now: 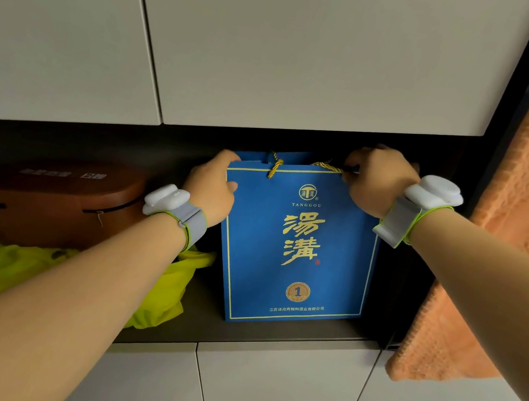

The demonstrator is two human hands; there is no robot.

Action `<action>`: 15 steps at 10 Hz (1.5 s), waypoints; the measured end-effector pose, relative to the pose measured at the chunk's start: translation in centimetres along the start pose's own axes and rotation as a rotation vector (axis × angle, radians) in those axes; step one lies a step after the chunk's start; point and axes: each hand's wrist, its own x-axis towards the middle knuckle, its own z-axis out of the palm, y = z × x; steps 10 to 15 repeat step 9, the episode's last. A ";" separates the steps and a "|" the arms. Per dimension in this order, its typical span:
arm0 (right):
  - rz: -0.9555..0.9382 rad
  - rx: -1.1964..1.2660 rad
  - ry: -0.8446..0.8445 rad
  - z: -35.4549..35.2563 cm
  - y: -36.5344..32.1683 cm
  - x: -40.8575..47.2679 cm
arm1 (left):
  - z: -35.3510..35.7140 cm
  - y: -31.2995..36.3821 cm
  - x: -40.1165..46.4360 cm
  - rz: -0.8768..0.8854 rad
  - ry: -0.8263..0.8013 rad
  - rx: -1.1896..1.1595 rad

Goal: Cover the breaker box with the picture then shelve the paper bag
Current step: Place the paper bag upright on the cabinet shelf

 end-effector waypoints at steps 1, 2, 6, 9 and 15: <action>-0.048 0.013 0.016 0.0 0.3 -0.2 | -0.1 -0.3 -0.1 0.023 -0.027 0.022; -0.077 0.056 0.032 -0.2 0.8 -0.4 | -0.2 0.0 -0.2 0.049 -0.052 0.012; -0.033 0.035 -0.039 -0.9 1.0 -1.4 | -0.2 2.3 -1.3 0.118 0.066 0.059; -0.082 0.075 0.112 -0.8 0.6 -2.6 | -0.6 2.8 -1.8 0.168 0.131 0.169; -0.082 0.075 0.112 -0.8 0.6 -2.6 | -0.6 2.8 -1.8 0.168 0.131 0.169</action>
